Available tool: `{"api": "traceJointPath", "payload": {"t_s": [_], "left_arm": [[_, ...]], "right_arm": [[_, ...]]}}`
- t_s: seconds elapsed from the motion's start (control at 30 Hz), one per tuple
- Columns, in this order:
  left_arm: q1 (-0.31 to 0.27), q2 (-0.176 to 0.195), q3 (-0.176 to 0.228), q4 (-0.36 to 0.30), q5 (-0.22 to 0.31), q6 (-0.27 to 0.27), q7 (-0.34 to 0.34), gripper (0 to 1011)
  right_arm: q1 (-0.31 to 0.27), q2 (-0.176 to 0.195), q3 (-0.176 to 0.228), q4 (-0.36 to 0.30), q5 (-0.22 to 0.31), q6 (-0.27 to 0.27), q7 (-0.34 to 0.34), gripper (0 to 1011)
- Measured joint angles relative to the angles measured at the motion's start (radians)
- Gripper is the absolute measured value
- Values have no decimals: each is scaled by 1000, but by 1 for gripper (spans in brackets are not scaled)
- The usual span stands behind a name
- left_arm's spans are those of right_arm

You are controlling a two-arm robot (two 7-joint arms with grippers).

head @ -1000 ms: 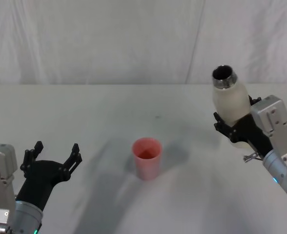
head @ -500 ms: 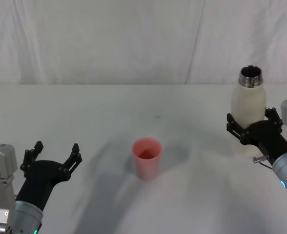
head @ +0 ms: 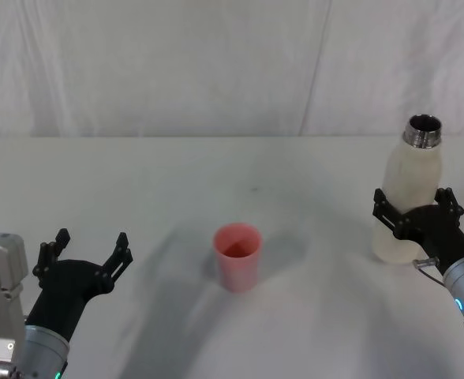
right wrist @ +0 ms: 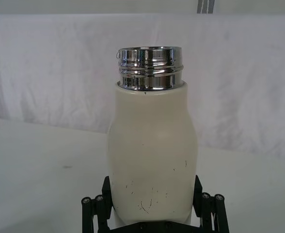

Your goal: Grasp the thermos with one hand and pour water into the cup lid.

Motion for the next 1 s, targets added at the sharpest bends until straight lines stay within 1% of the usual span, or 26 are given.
{"api": "traceJointPath", "payload": {"t_s": [0.3,0.53,1.0], "left_arm": [[0,0,0,0,0,0,0,1001],[0,0,0,0,0,0,0,1001],[0,0,0,0,0,0,0,1001]], "right_arm": [[4,0,1,19,16,-8,-12,951],[8,-5,4,38,33,-27,-19,951],[22,-9,-2,65,45,-42,-21,951]]}}
